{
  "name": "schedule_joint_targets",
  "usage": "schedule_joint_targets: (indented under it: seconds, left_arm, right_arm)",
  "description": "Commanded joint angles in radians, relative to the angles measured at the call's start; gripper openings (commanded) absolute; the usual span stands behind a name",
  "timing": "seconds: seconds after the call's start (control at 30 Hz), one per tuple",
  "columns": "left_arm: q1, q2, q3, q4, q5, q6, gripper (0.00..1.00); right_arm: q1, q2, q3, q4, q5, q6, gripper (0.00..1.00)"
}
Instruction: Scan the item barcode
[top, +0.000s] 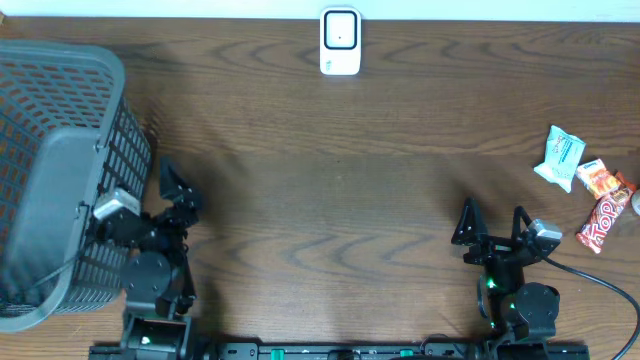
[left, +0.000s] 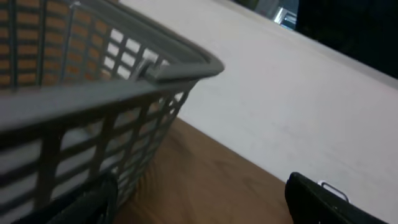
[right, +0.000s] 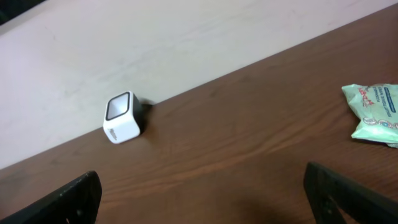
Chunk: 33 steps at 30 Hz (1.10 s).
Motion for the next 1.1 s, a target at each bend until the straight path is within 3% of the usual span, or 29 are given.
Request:
schedule_joint_targets:
  seconds: [0.0, 0.33, 0.6, 0.73, 0.83, 1.07]
  left_arm:
    - [0.002, -0.057, -0.074, 0.017, -0.045, -0.023, 0.86]
    - [0.005, -0.208, -0.257, 0.057, -0.069, -0.023, 0.86]
    - [0.004, -0.303, -0.263, -0.131, -0.105, -0.019, 0.86]
    - [0.004, -0.340, -0.263, -0.297, -0.143, -0.015, 0.87]
    - [0.004, -0.350, -0.263, -0.284, -0.143, 0.044, 0.86]
    - [0.004, -0.356, -0.263, -0.284, -0.143, 0.045, 0.86]
  right_arm:
    - [-0.012, -0.006, -0.002, -0.003, 0.012, 0.001, 0.99]
    - [-0.012, -0.006, -0.002, -0.003, 0.012, 0.001, 0.99]
    - [-0.012, -0.006, -0.002, -0.003, 0.012, 0.001, 0.99]
    - [-0.012, -0.006, -0.002, -0.003, 0.012, 0.001, 0.99]
    - [-0.012, -0.006, -0.002, -0.003, 0.012, 0.001, 0.99]
    - [-0.012, -0.006, -0.002, -0.003, 0.012, 0.001, 0.99]
